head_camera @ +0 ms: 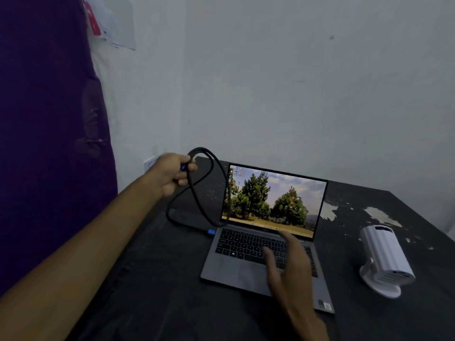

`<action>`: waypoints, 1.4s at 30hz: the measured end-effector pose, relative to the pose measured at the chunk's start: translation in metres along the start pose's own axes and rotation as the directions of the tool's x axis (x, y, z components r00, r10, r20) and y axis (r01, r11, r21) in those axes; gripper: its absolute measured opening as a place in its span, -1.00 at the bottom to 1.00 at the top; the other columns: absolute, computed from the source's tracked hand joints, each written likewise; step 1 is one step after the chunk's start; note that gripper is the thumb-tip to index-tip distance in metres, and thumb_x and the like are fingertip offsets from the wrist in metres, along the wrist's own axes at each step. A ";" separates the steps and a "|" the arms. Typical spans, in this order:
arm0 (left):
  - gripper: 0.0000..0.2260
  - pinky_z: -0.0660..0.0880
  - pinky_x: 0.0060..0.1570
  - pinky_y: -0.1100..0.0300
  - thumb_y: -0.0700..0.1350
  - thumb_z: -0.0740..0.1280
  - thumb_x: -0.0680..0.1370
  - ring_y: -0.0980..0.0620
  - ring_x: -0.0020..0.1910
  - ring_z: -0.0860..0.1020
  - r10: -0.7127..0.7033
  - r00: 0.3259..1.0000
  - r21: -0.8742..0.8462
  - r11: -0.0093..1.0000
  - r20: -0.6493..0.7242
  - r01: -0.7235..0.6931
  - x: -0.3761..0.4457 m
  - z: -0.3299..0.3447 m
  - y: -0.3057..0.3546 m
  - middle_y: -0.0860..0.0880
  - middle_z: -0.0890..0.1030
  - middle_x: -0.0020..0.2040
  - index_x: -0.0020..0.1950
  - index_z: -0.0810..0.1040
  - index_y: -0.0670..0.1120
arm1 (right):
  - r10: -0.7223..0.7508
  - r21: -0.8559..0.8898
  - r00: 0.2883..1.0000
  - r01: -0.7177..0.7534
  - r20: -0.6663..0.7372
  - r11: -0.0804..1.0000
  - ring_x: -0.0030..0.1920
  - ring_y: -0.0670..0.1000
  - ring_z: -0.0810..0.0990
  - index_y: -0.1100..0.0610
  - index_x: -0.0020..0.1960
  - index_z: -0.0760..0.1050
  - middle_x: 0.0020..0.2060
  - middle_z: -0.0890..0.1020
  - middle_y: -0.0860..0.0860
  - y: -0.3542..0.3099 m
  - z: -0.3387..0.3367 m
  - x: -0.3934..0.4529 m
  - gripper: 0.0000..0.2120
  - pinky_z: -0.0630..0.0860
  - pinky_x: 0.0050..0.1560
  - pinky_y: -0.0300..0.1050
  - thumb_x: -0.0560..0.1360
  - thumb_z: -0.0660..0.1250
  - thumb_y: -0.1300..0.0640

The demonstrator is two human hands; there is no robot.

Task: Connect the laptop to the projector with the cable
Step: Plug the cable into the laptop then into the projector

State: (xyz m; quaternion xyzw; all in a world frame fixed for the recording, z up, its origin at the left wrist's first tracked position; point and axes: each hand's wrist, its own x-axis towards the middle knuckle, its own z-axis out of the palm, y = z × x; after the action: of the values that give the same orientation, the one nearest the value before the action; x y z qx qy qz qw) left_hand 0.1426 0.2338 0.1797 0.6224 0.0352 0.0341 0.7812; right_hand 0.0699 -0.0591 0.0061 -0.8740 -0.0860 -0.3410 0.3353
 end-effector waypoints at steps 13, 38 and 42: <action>-0.75 0.06 -0.48 0.29 -0.17 0.03 0.71 0.17 -0.65 0.21 0.050 0.955 -0.352 0.934 0.293 0.058 -0.020 -0.017 -0.016 0.02 0.46 -0.37 -0.03 0.45 -0.17 | -0.420 0.067 0.897 0.414 0.140 0.908 -0.05 0.01 0.60 0.08 0.25 0.61 -0.05 0.70 -0.02 -0.093 0.029 0.033 -0.75 0.49 0.03 -0.03 0.65 0.24 0.10; -0.76 0.50 -0.31 0.11 -0.17 0.16 0.67 -0.06 -0.31 0.57 0.346 0.930 0.437 0.822 0.122 -0.364 0.061 0.091 -0.007 -0.18 0.70 -0.14 -0.03 0.61 -0.17 | -0.211 -0.836 0.945 0.321 0.250 0.446 -0.36 0.02 0.37 0.10 -0.20 0.60 -0.39 0.54 -0.01 -0.026 -0.092 0.178 -0.69 0.35 0.02 -0.03 0.49 0.13 0.34; -0.79 0.50 -0.30 0.12 -0.14 0.20 0.70 -0.03 -0.24 0.56 0.455 0.850 0.309 0.795 0.264 -0.521 0.051 0.078 0.004 -0.15 0.66 -0.12 0.10 0.61 -0.20 | -0.175 -0.905 0.942 0.326 0.286 0.273 -0.47 -0.04 0.25 0.07 -0.35 0.49 -0.51 0.35 -0.05 -0.014 -0.125 0.213 -0.68 0.41 0.09 0.01 0.53 0.20 0.31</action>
State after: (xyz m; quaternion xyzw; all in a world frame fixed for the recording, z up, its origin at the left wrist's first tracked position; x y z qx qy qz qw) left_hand 0.2005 0.1642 0.2005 0.7460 -0.1907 0.1725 0.6143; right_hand 0.1578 -0.1454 0.2206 -0.8985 -0.0293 -0.3176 -0.3015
